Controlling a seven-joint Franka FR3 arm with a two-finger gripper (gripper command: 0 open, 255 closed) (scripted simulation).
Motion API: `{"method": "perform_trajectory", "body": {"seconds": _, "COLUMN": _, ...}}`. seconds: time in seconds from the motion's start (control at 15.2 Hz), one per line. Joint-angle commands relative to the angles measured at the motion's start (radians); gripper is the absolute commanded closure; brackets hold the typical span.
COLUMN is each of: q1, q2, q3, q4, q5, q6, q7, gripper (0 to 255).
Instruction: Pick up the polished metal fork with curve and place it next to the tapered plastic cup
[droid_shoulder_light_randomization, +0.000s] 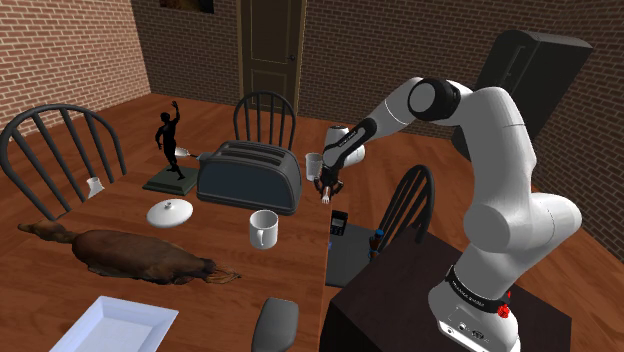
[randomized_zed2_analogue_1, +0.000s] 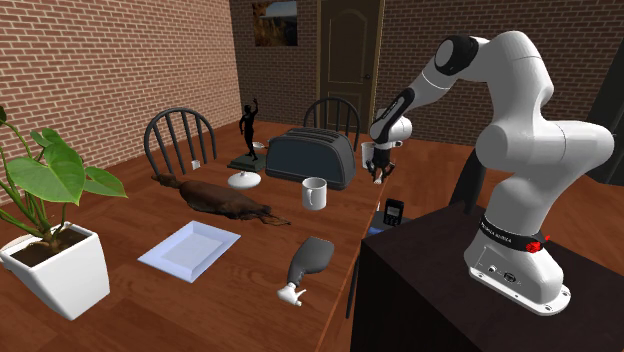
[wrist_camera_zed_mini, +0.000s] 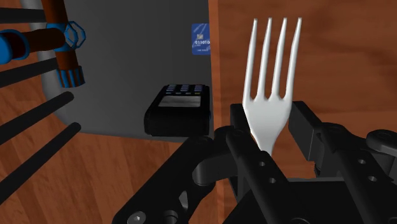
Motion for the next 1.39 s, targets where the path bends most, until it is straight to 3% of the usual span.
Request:
{"method": "perform_trajectory", "body": {"seconds": 0.0, "q1": 0.001, "q2": 0.002, "q3": 0.000, "q4": 0.001, "q5": 0.000, "q6": 0.001, "q7": 0.000, "gripper": 255}}
{"method": "perform_trajectory", "body": {"seconds": 0.2, "q1": 0.001, "q2": 0.002, "q3": 0.000, "q4": 0.001, "q5": 0.000, "q6": 0.001, "q7": 0.000, "gripper": 255}}
{"method": "perform_trajectory", "body": {"seconds": 0.26, "q1": 0.001, "q2": 0.002, "q3": 0.000, "q4": 0.001, "q5": 0.000, "q6": 0.001, "q7": 0.000, "gripper": 0}}
{"method": "perform_trajectory", "body": {"seconds": 0.59, "q1": 0.001, "q2": 0.002, "q3": 0.000, "q4": 0.001, "q5": 0.000, "q6": 0.001, "q7": 0.000, "gripper": 0}}
{"method": "perform_trajectory", "body": {"seconds": 0.86, "q1": -0.021, "q2": -0.101, "q3": 0.027, "q4": -0.030, "q5": 0.024, "q6": -0.072, "q7": -0.015, "gripper": 0}}
{"method": "perform_trajectory", "body": {"seconds": 1.32, "q1": -0.021, "q2": -0.101, "q3": 0.027, "q4": -0.030, "q5": 0.024, "q6": -0.072, "q7": -0.015, "gripper": 0}}
